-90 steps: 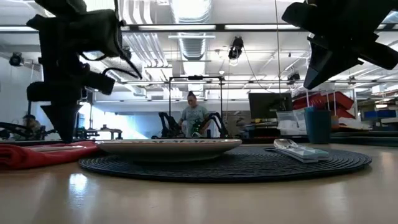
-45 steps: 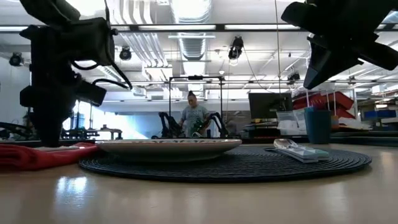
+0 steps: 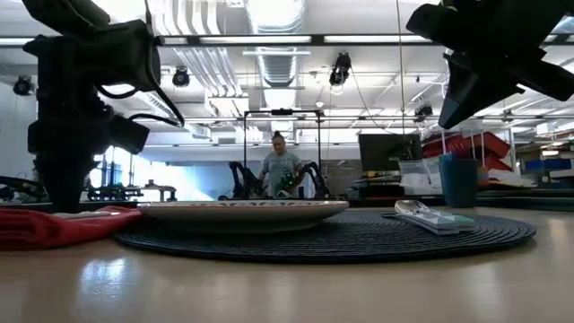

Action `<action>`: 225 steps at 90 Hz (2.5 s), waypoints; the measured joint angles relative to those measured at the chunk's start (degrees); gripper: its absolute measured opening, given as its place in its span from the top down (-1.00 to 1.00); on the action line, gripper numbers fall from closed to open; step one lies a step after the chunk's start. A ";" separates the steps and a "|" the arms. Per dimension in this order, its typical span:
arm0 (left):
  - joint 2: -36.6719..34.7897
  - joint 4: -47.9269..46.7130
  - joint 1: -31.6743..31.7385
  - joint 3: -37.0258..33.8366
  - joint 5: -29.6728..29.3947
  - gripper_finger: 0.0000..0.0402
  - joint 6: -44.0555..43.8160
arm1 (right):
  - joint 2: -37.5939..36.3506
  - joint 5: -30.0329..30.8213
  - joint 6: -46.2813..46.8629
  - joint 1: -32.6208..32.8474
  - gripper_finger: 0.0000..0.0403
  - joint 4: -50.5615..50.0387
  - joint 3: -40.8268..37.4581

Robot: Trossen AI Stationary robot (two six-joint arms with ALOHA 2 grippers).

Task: Set table place
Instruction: Adjust the blue fork on the left side of the placemat

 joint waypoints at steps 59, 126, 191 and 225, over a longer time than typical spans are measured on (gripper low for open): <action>0.00 2.53 5.86 -2.87 -2.21 1.00 -2.98 | 0.00 0.12 -0.42 -0.22 1.00 -0.04 0.00; -10.42 -3.92 1.87 -0.19 -7.98 1.00 -14.69 | 0.00 -0.12 -0.90 0.02 1.00 -0.09 0.00; 0.41 1.06 -23.76 0.09 -5.70 1.00 -42.74 | -0.28 -0.57 -2.46 0.42 1.00 0.10 0.00; -1.27 -2.78 -25.29 2.87 -3.23 1.00 -43.03 | -1.26 -1.37 -3.51 0.63 1.00 -0.03 0.00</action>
